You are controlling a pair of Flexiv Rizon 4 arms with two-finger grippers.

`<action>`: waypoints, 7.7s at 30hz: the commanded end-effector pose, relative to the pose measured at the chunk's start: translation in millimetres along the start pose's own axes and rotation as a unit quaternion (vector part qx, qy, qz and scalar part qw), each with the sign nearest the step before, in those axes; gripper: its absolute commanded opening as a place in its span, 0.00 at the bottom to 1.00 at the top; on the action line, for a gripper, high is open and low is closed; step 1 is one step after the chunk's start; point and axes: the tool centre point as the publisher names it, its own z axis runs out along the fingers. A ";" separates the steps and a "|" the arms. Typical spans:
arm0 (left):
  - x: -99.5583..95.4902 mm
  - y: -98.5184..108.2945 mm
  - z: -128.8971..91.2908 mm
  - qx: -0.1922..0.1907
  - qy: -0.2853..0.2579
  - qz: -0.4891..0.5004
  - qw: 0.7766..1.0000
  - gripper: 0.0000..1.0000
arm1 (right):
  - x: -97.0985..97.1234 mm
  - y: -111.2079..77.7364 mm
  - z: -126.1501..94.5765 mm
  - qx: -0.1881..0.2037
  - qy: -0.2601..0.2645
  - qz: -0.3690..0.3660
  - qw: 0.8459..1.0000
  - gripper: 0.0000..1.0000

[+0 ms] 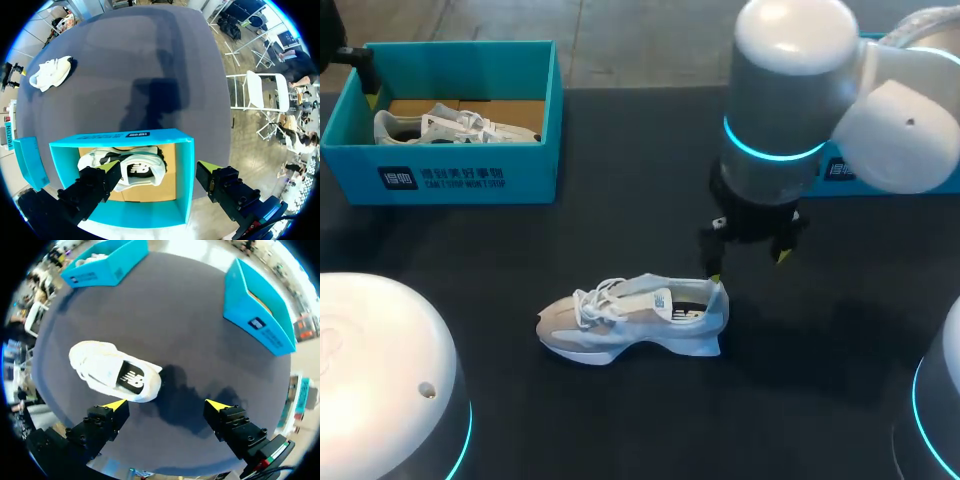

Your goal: Take the shoe out of the shoebox, open the shoe tongue, remove and reinsert the insole, then place the shoe into the shoebox

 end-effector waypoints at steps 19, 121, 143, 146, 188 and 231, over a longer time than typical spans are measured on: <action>0.1 -1.4 -0.5 -0.001 0.001 0.000 1.000 1.00 | -18.6 -19.2 -7.3 -0.057 0.132 -0.131 0.981 1.00; 0.1 -1.4 -0.5 -0.001 0.001 0.000 1.000 1.00 | 11.2 4.8 138.0 -0.435 0.278 -0.424 0.744 1.00; 0.1 -1.4 -0.5 -0.001 0.001 0.000 1.000 1.00 | -16.1 -6.3 139.4 -0.457 0.299 -0.404 0.734 1.00; 0.1 -1.4 -0.5 -0.001 0.001 0.000 1.000 1.00 | -14.4 -5.1 139.2 -0.458 0.303 -0.405 0.731 1.00; 0.1 -1.4 -0.5 -0.001 0.001 0.000 1.000 1.00 | 30.5 8.8 144.3 -0.454 0.322 -0.388 0.734 1.00; 0.1 -1.4 -0.5 -0.001 0.001 0.000 1.000 1.00 | 65.3 25.9 155.2 -0.461 0.344 -0.395 0.716 1.00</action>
